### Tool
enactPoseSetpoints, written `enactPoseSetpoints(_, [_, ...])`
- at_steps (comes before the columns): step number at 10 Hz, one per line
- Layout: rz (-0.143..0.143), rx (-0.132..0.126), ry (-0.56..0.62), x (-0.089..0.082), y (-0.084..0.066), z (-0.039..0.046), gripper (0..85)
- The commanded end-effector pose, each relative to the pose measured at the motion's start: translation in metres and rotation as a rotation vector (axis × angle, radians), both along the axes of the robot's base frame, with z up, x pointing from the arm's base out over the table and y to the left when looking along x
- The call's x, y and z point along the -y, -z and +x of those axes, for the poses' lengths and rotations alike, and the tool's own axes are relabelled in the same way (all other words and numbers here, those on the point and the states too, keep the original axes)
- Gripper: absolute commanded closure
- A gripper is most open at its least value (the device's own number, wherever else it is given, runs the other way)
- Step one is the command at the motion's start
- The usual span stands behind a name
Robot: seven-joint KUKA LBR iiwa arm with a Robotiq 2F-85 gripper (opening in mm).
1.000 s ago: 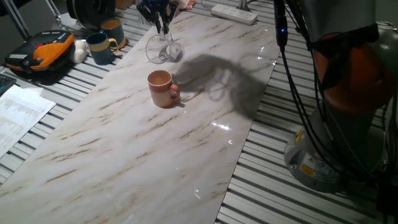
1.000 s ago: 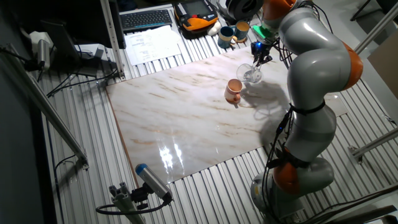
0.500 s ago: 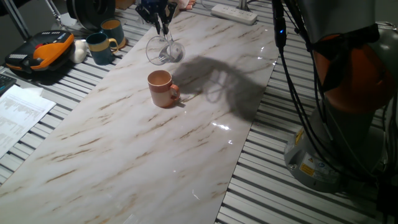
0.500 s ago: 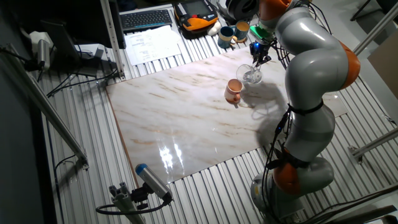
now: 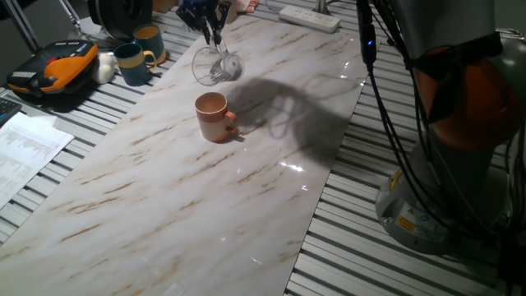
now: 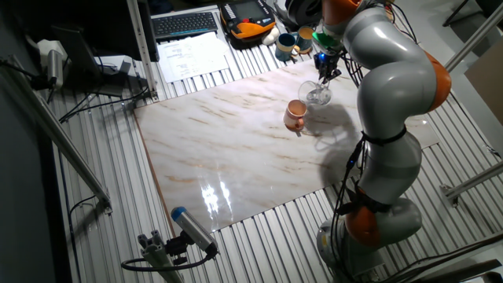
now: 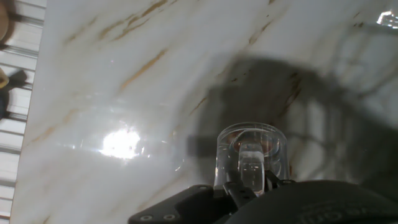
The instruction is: Pour the water from one cup into another empty cup
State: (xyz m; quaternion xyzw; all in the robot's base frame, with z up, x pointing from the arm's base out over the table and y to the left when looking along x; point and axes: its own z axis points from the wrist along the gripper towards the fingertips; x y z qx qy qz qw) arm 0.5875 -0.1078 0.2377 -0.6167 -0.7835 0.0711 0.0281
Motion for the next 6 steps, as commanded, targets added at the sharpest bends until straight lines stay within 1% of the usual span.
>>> enactPoseSetpoints(1, [-0.007,-0.003,0.002,-0.0017,-0.0016,0.0002,85.0])
enactPoseSetpoints(3, [-0.027,-0.014,-0.001,-0.0019,-0.0049,-0.0009,85.0])
enactPoseSetpoints(6, [-0.042,-0.018,-0.001,-0.0012,-0.0060,-0.0009,85.0])
